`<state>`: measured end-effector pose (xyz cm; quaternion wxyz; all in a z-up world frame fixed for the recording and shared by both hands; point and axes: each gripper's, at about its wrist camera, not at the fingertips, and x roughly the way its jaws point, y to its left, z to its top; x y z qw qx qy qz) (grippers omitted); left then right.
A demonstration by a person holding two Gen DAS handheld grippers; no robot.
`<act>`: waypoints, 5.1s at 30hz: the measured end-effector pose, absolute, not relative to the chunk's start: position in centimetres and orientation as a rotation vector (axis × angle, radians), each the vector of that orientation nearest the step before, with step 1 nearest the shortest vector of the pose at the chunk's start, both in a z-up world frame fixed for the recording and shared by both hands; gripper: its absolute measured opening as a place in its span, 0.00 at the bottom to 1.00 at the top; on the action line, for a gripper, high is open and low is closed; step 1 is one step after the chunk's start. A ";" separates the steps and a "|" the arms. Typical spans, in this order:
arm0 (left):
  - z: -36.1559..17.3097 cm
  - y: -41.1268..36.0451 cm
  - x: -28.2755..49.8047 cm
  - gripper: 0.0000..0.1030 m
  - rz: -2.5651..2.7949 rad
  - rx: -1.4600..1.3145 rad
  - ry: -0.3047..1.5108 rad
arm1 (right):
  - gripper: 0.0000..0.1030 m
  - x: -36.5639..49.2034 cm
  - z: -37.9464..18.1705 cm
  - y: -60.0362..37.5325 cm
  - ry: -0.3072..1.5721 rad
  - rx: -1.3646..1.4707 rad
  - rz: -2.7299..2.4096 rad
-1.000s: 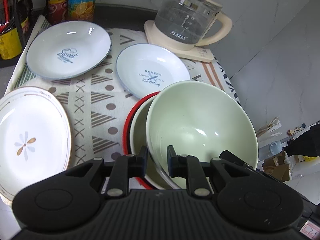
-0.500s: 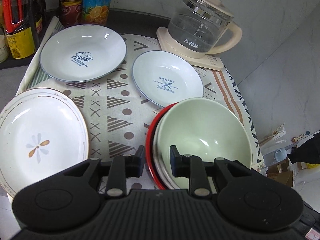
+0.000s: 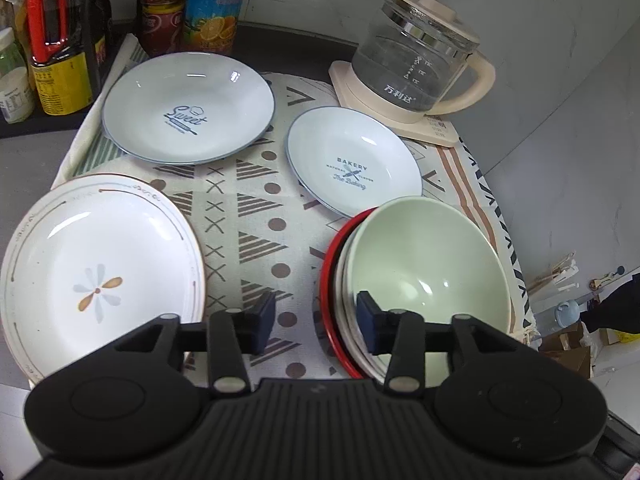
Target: Organize plates and bowls
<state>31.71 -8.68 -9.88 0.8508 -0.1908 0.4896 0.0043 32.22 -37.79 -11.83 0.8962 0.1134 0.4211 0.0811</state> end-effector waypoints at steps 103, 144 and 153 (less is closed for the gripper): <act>-16.4 11.4 42.0 0.26 0.250 -0.681 0.924 | 0.32 46.3 -17.3 -14.6 1.037 0.344 0.385; -14.6 10.1 38.9 0.10 0.266 -0.659 0.863 | 0.13 46.8 -15.4 -16.1 0.975 0.389 0.430; -12.9 9.0 35.3 0.11 0.284 -0.632 0.848 | 0.14 43.6 -14.3 -17.3 0.959 0.357 0.467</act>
